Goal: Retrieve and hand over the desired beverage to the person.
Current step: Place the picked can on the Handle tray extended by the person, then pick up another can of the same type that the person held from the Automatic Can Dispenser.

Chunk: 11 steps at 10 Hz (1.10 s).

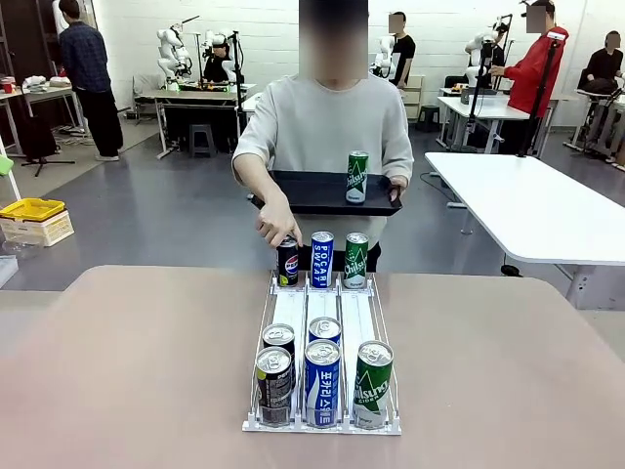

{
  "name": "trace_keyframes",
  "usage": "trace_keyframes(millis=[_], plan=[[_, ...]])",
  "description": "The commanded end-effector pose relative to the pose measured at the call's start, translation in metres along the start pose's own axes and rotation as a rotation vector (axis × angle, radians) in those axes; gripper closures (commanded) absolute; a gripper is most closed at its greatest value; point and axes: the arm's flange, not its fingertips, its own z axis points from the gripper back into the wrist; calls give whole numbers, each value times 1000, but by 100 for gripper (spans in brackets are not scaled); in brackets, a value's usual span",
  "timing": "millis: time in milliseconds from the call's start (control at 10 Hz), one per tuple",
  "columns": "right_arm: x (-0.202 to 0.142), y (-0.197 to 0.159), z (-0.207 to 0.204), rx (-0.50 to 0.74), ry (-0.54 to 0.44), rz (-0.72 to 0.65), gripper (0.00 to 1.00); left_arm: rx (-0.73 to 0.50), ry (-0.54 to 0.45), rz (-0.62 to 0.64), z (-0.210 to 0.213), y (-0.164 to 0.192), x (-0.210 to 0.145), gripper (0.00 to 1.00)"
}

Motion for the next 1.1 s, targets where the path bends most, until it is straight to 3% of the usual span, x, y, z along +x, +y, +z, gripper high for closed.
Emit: trace_keyframes(millis=[0, 1000], plan=[[-13, 17, -13, -51, -35, -10, 0, -9, -17, -10, 0, 2, 0, 0], [-7, 11, -3, -42, -20, 9, 0, -9, -17, -10, 0, 2, 0, 0]])
